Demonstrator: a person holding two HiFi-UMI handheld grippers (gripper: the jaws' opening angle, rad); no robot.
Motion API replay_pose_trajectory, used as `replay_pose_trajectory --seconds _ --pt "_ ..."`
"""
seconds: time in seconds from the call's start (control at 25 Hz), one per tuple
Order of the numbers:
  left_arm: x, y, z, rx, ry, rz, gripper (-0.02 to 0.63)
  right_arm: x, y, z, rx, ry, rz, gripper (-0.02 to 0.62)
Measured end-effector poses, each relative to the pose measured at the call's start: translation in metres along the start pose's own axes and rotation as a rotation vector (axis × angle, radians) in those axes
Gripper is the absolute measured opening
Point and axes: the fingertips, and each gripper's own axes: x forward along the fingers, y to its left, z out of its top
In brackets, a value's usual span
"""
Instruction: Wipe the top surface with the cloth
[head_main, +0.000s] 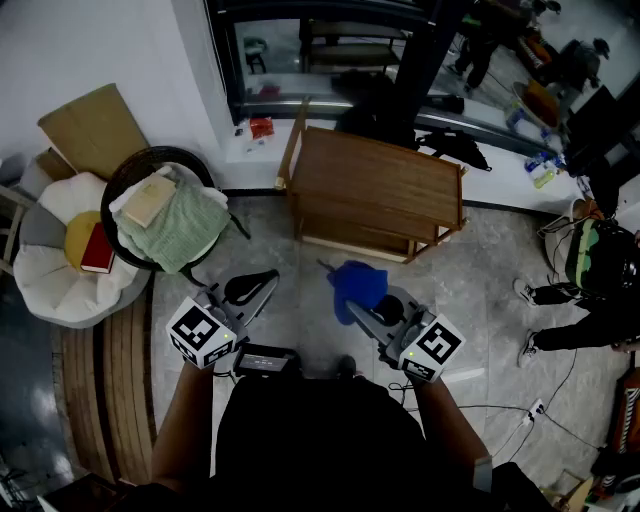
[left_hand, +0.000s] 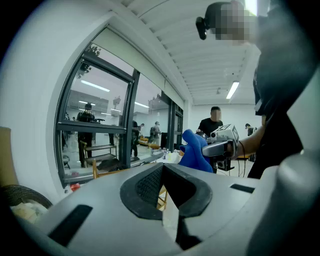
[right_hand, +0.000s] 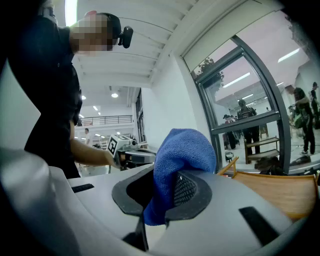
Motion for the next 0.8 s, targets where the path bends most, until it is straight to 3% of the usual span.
replay_pose_trajectory --seconds 0.8 --pt "-0.018 0.017 -0.024 0.002 0.049 -0.05 0.008 0.034 0.003 -0.016 0.021 -0.017 -0.044 0.061"
